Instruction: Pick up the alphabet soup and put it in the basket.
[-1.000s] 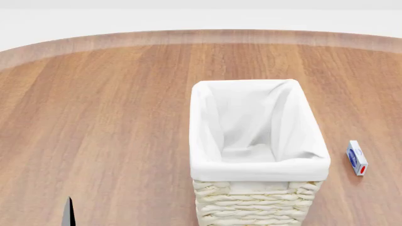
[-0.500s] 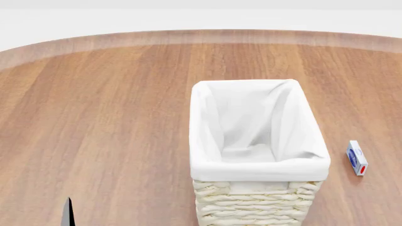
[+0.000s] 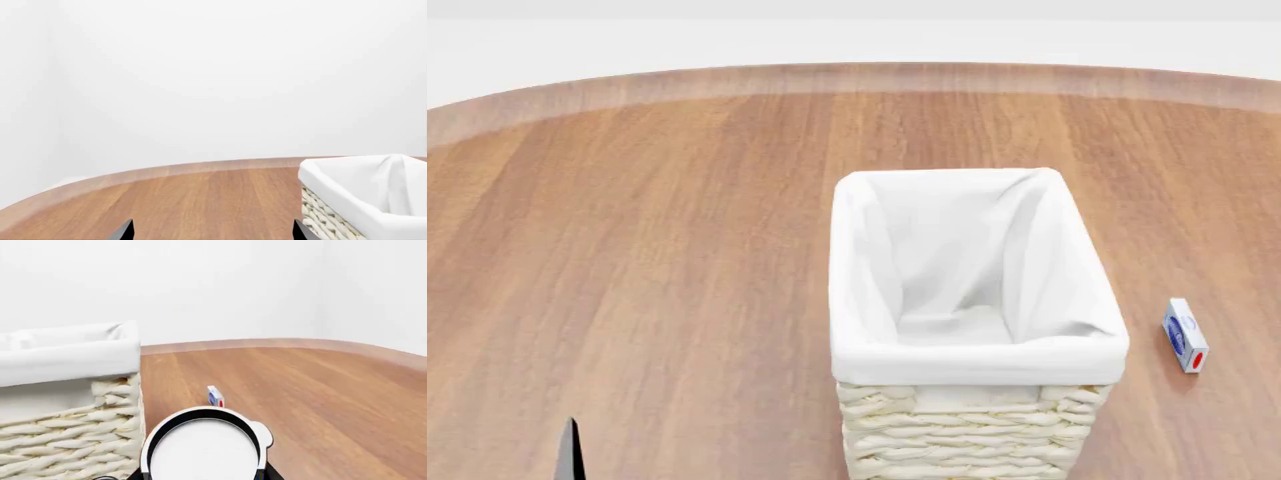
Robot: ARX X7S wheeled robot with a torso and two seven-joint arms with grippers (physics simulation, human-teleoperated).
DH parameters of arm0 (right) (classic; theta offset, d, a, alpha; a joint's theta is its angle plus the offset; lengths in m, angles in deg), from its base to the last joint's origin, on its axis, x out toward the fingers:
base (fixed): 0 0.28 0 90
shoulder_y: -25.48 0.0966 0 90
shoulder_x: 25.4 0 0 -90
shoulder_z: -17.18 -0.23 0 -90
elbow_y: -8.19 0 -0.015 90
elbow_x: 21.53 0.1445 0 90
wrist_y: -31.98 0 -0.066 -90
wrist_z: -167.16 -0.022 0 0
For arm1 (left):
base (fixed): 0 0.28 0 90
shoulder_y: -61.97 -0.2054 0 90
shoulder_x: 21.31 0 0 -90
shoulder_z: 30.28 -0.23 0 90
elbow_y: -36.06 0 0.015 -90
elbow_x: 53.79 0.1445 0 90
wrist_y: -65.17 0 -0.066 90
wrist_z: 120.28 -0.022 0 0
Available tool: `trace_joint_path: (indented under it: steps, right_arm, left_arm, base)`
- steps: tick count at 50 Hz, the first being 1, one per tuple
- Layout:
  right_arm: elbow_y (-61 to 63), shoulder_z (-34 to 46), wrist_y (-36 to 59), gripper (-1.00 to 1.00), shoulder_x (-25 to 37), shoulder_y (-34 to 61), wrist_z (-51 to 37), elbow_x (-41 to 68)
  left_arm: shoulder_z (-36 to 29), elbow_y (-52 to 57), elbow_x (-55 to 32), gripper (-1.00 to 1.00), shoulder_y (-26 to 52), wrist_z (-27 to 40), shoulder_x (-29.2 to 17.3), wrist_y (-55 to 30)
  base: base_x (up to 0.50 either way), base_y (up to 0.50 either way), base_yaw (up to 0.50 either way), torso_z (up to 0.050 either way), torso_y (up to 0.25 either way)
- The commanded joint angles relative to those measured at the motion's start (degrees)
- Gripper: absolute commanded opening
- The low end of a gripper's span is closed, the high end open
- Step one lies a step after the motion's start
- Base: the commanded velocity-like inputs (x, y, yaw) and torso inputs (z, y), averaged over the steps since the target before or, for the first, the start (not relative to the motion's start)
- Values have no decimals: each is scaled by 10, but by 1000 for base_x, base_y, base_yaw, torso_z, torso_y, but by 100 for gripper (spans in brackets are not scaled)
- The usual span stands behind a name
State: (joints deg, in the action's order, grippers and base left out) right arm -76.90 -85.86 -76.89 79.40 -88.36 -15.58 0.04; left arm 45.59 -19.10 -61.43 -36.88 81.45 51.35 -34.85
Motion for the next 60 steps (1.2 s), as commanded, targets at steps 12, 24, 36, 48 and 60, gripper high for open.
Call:
trace_joint_path:
  steps: [12,24,36,48,60]
  right_arm:
    - [350,7,262,-100,96,48,-121,0]
    - [381,98,427,-100,120,218,-150,44]
    - [289,194,487,-100,91,412,-136,34]
    - [122,248,456,-100,39,541,-99,8]
    - [-85,290,413,-100,-9,681,-54,-23]
  left_arm:
    - [-3,0,-6,100,0,6,-5,1]
    - [-6,-1,-7,100,0,9,-7,2]
    - [-5,-4,-12,100,1,11,-10,4]
    - [-5,-7,-16,100,3,12,-12,6]
    - [-8,-15,-18,100,7,13,-12,7]
  base:
    - [0,0,0,0,1]
    - [0,0,0,0,0]
    - [0,0,0,0,1]
    - [0,0,0,0,1]
    - [0,0,0,0,0]
